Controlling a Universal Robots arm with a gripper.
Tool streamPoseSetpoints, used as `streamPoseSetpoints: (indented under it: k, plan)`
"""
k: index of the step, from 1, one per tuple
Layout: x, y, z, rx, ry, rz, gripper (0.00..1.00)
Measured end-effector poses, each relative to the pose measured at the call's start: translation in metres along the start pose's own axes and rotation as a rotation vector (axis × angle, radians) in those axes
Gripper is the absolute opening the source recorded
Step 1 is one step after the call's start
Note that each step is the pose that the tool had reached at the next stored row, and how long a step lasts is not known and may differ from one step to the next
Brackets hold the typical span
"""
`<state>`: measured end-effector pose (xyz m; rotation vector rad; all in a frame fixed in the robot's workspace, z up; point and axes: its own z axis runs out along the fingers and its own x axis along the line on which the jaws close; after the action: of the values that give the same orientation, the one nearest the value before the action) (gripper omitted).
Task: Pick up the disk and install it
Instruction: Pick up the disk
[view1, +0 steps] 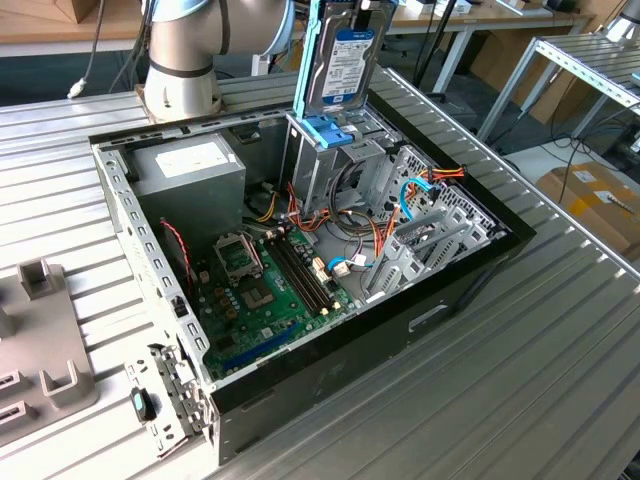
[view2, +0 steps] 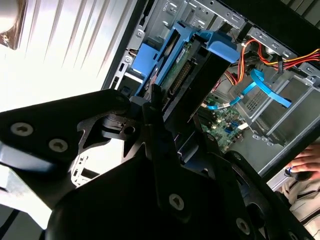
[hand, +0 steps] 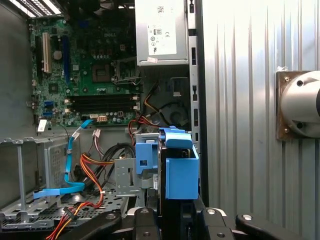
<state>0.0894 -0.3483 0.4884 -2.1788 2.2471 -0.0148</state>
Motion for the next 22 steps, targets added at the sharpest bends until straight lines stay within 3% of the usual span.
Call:
streamPoseSetpoints:
  k: [4,8,22]
  plan:
    - [0.0000,-0.0010,-0.0001,0.0000,-0.0001,0.000,0.35]
    - [-0.0003,-0.0096,0.0000,0.0000,0.0000,0.000,0.35]
    - [-0.0003,-0.0098,-0.0052,0.0000,0.0000,0.000,0.35]
